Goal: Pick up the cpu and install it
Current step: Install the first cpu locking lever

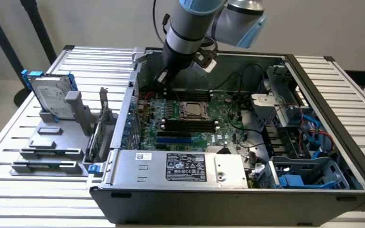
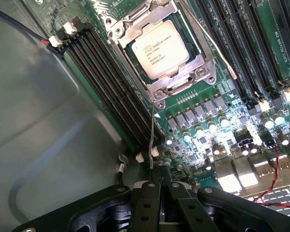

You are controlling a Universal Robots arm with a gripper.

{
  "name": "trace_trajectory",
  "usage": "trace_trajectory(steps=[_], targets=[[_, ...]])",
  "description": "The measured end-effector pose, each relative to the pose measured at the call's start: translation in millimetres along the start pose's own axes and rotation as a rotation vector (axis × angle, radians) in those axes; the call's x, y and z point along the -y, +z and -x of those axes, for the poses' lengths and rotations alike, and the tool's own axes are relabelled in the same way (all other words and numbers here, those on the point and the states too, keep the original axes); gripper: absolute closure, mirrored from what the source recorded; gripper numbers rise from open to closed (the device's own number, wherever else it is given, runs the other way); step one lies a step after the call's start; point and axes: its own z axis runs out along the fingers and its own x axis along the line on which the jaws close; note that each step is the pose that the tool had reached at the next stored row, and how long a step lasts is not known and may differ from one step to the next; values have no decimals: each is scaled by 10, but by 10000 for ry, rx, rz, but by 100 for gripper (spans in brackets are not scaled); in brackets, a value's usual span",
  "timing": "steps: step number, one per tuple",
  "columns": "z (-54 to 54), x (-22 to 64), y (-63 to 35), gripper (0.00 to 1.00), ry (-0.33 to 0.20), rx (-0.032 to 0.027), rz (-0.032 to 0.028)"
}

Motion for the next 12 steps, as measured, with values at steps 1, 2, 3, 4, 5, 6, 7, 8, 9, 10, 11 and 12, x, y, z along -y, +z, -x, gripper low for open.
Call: trace_trajectory(steps=[1,2,3,4,5,6,7,8,9,10,11,12], targets=[[0,0,0,89,-3,-35,53],[-2,-3,-1,89,-17,-71,114],[-4,-6,-2,89,-39,-110,181],[-7,-10,-3,89,-68,-159,265],[-12,-18,-5,89,-105,-214,358],[-18,-27,-7,89,-144,-270,455],[-26,-38,-10,89,-183,-329,556],[-34,-50,-12,89,-223,-386,657],[-43,-63,-16,89,-264,-446,760],[-52,-77,-19,89,-304,-505,861],[-63,-93,-23,89,-346,-565,965],[-71,-106,-25,89,-378,-612,1047]])
